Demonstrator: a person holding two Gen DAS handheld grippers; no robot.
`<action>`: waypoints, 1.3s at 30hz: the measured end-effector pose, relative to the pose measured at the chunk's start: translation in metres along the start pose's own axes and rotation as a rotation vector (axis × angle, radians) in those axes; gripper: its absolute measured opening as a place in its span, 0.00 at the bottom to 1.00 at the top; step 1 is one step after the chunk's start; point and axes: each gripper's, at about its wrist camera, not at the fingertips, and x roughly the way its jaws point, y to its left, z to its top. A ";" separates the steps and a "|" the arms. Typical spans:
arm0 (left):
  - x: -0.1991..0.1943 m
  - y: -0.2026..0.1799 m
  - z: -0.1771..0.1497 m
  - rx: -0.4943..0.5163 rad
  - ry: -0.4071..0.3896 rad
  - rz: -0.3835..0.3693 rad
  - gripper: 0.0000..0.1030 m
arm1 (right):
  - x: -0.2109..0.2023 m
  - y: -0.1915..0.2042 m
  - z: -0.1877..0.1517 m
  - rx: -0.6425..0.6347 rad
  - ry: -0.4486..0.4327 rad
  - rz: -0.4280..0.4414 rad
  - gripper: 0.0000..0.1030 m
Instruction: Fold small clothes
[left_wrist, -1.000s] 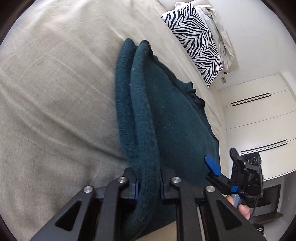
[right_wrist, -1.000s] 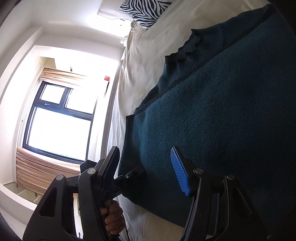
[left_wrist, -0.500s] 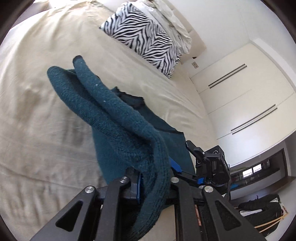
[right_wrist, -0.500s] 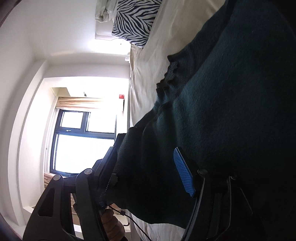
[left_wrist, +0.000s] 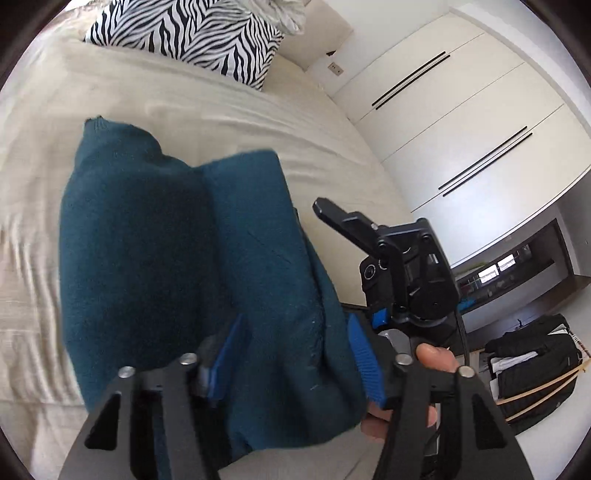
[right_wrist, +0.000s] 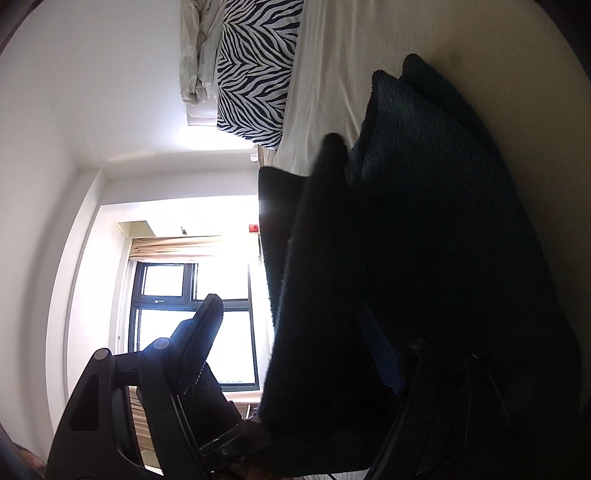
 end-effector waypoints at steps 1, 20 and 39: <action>-0.009 0.000 -0.001 0.018 -0.016 -0.008 0.63 | 0.000 -0.001 0.002 0.001 0.001 -0.005 0.72; -0.051 0.054 -0.015 -0.047 -0.051 0.075 0.62 | 0.014 0.061 0.005 -0.352 0.057 -0.522 0.12; -0.016 0.069 -0.001 -0.029 -0.068 0.230 0.73 | -0.053 0.032 0.014 -0.326 -0.047 -0.503 0.41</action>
